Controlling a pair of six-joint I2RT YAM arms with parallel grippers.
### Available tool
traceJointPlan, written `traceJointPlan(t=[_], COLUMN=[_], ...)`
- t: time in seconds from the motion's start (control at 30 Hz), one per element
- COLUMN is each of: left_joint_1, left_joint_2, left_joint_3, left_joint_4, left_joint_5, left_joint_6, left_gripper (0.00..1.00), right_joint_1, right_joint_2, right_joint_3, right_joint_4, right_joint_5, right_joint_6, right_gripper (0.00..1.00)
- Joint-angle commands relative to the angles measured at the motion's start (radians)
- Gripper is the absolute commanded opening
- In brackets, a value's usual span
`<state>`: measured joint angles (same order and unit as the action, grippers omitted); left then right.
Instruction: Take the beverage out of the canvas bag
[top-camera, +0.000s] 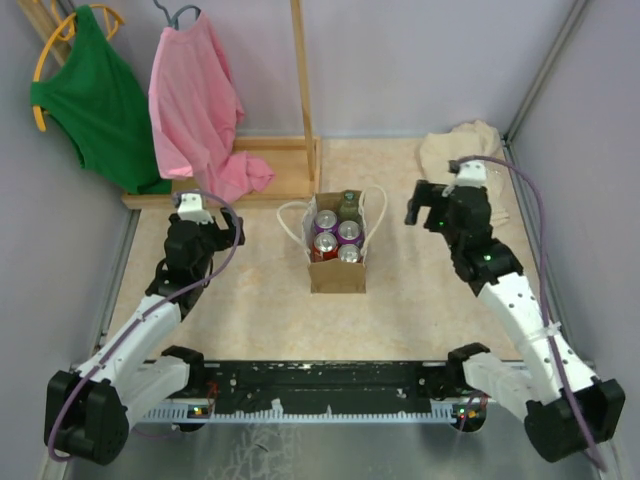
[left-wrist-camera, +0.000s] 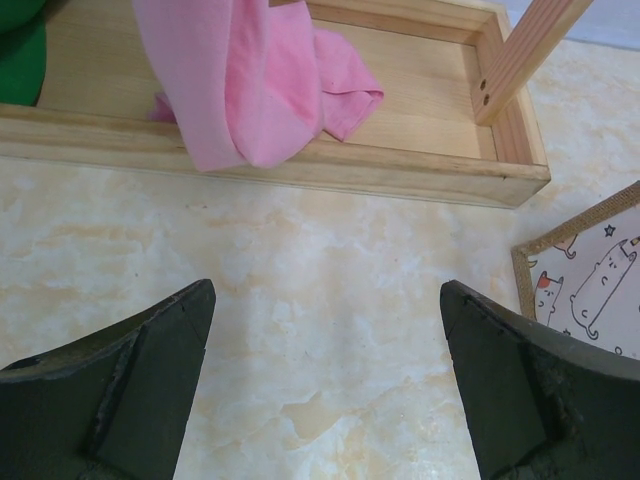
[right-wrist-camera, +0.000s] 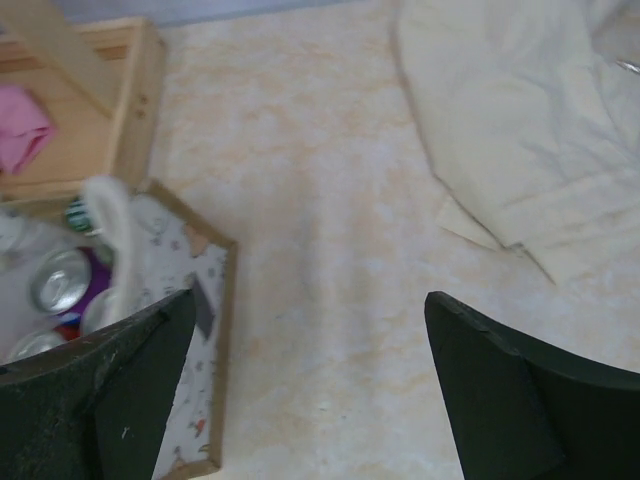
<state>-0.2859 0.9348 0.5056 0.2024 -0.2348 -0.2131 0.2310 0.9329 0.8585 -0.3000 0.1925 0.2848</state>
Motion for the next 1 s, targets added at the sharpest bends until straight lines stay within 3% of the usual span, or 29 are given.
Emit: traceJointPlan(t=[0.0,0.27,0.43,0.83,0.97], left_joint_1=[-0.006,-0.010,-0.012,-0.012,-0.012], left_joint_2=[-0.019,-0.051,-0.042,0.005,0.011], left_joint_3=[-0.006,-0.034,-0.035,-0.029,-0.028], left_joint_4=[0.038,0.052,0.050,0.065,0.067], left_joint_5=[0.039,0.062,0.051,0.066,0.070], left_joint_6=[-0.018,-0.045,-0.047,-0.048,-0.046], left_gripper=[1.00,1.00,1.00,1.00,1.00], right_joint_1=[0.279,0.562,0.587,0.587,0.588], right_joint_2=[0.037,0.219,0.379,0.469,0.476], right_joint_3=[0.153,0.318,0.391,0.347,0.317], right_joint_4=[0.001,-0.017,-0.078,-0.220,-0.290], right_joint_5=[0.232,0.298,0.203,0.097,0.035], right_joint_6=[-0.119,-0.200,-0.186,-0.116,-0.119], right_gripper=[0.94,0.70,0.60,0.68,0.75])
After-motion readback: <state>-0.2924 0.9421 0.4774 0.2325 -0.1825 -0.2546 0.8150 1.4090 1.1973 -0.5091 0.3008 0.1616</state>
